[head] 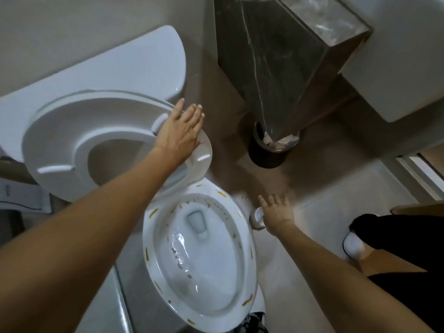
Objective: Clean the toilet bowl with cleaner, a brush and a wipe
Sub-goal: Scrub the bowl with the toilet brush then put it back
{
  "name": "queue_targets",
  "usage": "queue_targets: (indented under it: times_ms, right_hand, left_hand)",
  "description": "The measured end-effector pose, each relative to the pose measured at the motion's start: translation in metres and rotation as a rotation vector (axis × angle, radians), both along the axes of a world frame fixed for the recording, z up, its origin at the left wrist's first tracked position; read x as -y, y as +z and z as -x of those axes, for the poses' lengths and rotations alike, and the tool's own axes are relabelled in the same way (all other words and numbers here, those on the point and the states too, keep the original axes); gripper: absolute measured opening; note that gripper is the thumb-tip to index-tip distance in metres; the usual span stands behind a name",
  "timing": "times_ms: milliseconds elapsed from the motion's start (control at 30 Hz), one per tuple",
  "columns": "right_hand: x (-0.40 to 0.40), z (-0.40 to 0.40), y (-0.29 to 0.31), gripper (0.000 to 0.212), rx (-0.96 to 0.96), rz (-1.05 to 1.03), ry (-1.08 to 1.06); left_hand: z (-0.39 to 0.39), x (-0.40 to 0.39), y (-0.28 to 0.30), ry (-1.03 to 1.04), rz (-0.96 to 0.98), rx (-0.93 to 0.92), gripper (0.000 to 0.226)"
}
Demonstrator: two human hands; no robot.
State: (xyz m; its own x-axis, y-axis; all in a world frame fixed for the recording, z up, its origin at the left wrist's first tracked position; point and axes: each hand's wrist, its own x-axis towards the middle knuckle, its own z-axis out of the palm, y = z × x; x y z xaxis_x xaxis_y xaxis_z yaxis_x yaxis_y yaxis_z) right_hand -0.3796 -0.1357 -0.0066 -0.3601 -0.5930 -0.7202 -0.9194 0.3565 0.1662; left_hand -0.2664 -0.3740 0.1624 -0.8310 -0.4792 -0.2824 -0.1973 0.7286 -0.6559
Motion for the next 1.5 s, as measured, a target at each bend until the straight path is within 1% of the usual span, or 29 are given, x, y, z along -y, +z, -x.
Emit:
queue_targets:
  times_ms: [100, 233, 367, 500, 600, 700, 833, 967, 1067, 1233, 1333, 1400, 1500]
  right_hand:
    - [0.006, -0.003, -0.004, 0.065, -0.039, -0.045, 0.020]
    - [0.009, -0.004, -0.016, 0.046, -0.092, -0.111, 0.044]
    - [0.012, -0.003, -0.030, 0.033, -0.124, -0.209, 0.093]
    - [0.011, 0.000, -0.031, 0.029, -0.100, -0.261, 0.034]
    - [0.007, 0.005, -0.023, 0.031, -0.096, -0.265, -0.013]
    - [0.003, 0.011, -0.013, 0.035, -0.093, -0.244, -0.067]
    - [-0.007, 0.017, 0.005, 0.040, -0.046, -0.202, -0.203]
    - [-0.020, 0.028, 0.038, 0.039, -0.004, -0.098, -0.305]
    - [-0.030, 0.033, 0.066, 0.040, -0.017, -0.052, -0.390]
    - [-0.052, 0.032, 0.099, 0.035, 0.059, 0.069, -0.556]
    - [-0.071, 0.030, 0.123, 0.033, 0.110, 0.129, -0.608]
    - [-0.082, 0.027, 0.143, 0.031, 0.153, 0.187, -0.631]
    - [-0.091, 0.019, 0.180, 0.028, 0.181, 0.247, -0.604]
  left_hand:
    - [0.000, 0.000, 0.000, 0.006, -0.016, -0.027, 0.062]
    - [-0.002, 0.001, -0.002, -0.011, -0.021, -0.061, 0.063]
    - [-0.003, 0.003, -0.006, -0.021, 0.002, -0.072, 0.063]
    - [-0.002, 0.003, -0.007, -0.020, -0.004, -0.092, 0.063]
    - [-0.002, 0.002, -0.003, -0.003, -0.024, -0.103, 0.063]
    - [-0.004, 0.002, 0.004, 0.017, -0.035, -0.119, 0.063]
    - [-0.015, 0.000, 0.022, 0.050, -0.018, -0.161, 0.065]
    - [-0.033, -0.002, 0.046, 0.113, -0.047, -0.270, 0.065]
    - [-0.049, -0.003, 0.059, 0.153, -0.067, -0.336, 0.067]
    - [-0.073, -0.001, 0.071, 0.209, -0.143, -0.452, 0.067]
    - [-0.092, 0.005, 0.077, 0.220, -0.209, -0.540, 0.067]
    - [-0.106, 0.009, 0.079, 0.222, -0.239, -0.602, 0.062]
    - [-0.124, 0.013, 0.083, 0.244, -0.299, -0.672, 0.062]
